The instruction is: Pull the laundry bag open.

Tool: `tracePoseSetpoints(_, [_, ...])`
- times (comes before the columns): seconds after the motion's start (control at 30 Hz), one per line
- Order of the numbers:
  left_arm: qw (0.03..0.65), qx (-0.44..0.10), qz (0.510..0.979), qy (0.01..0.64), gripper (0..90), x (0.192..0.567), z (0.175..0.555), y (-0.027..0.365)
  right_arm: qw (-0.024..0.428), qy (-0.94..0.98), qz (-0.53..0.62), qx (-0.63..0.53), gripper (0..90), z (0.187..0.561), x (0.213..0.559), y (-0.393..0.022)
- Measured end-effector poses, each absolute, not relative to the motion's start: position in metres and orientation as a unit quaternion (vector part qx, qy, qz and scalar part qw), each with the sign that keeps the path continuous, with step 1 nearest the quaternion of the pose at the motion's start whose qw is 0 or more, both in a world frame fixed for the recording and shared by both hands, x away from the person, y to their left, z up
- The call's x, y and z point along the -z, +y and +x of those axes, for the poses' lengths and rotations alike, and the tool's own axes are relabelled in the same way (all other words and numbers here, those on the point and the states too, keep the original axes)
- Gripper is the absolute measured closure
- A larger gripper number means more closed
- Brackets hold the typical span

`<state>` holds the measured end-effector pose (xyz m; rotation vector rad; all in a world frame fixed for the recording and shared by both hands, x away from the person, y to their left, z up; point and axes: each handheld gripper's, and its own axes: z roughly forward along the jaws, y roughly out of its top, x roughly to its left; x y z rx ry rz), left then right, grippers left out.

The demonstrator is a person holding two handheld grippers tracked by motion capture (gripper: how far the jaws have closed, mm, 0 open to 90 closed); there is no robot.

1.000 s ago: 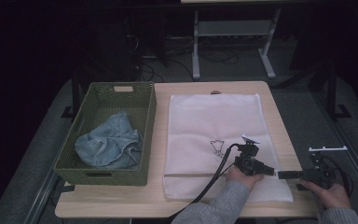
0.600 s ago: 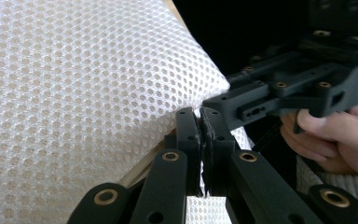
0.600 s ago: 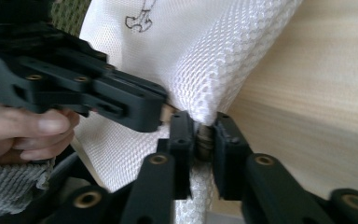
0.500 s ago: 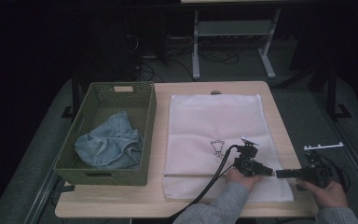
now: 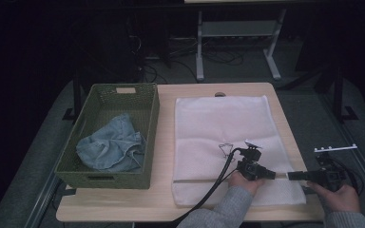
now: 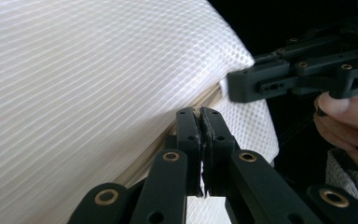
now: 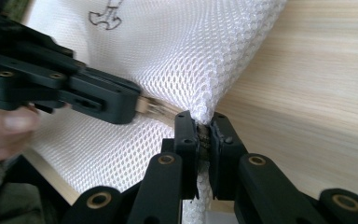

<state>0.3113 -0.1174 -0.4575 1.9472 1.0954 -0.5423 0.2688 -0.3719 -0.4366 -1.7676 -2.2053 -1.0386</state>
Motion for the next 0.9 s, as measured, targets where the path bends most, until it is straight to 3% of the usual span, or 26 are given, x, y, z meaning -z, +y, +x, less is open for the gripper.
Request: tracePoseSetpoints(0.9, [0.412, 0.186, 0.768, 0.454, 87.6, 0.448, 0.307, -0.016, 0.037, -0.735, -0.606, 0.302, 82.8, 0.271, 0.429, -0.380])
